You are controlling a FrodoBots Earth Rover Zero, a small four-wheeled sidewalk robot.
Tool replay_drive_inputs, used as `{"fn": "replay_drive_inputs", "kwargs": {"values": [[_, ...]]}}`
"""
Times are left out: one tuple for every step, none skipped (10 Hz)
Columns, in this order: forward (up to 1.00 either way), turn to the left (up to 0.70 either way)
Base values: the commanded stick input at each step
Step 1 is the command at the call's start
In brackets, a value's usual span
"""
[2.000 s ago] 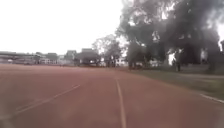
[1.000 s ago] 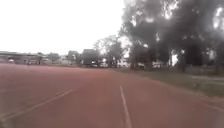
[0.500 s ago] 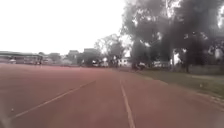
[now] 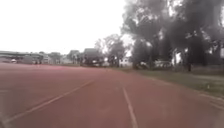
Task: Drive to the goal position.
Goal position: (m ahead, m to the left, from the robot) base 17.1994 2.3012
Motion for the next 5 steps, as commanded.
{"fn": "replay_drive_inputs", "kwargs": {"values": [[0.7,0.0],[0.7,0.0],[0.7,0.0],[0.7,0.0],[0.7,0.0]]}}
